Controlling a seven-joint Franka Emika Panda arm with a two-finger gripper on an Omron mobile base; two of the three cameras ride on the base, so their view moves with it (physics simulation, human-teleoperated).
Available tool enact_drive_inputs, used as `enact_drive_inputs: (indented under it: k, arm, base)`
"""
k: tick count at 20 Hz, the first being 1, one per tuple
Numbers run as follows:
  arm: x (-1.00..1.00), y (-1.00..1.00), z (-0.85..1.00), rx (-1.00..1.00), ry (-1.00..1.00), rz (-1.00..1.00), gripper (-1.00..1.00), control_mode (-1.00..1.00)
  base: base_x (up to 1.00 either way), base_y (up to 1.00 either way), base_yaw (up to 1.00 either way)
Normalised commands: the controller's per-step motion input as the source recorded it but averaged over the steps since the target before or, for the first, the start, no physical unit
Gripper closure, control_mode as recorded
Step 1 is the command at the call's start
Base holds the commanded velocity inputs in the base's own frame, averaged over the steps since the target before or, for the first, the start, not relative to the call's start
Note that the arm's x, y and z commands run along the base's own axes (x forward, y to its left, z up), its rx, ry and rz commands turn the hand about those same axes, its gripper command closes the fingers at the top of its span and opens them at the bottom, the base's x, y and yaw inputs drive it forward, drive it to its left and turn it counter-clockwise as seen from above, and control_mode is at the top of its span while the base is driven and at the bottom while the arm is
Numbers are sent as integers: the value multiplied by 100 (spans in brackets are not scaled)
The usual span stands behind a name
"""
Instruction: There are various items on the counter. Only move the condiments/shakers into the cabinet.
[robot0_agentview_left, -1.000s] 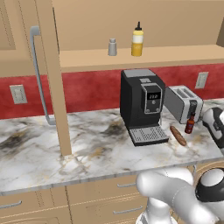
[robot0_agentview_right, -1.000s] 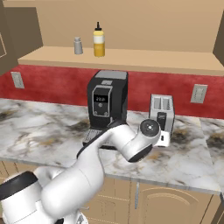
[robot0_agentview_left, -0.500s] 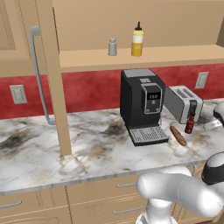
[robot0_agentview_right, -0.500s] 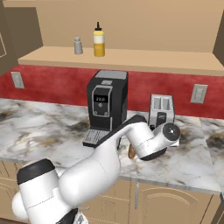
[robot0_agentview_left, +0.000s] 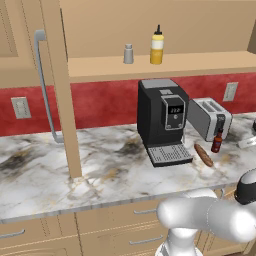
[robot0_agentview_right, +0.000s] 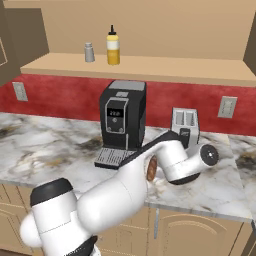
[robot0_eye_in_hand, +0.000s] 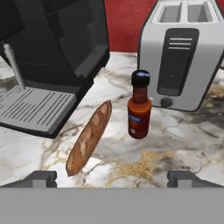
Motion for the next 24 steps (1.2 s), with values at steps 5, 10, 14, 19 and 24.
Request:
enact_drive_inputs:
  k: [5,10,14,19,24]
  arm:
    - [0,0,-12,10,-17,2,-100,-100]
    - [0,0,-1,2,-15,2,-100,-100]
    - [0,0,0,0,-1,1,-100,-100]
    - [6,0,-6,0,-4,15,-100,-100]
    - [2,-9,-11,1,-3,20,-100,-100]
  base:
    - [0,0,0]
    - [0,0,0]
    - [0,0,0]
    - [0,0,0]
    - [0,0,0]
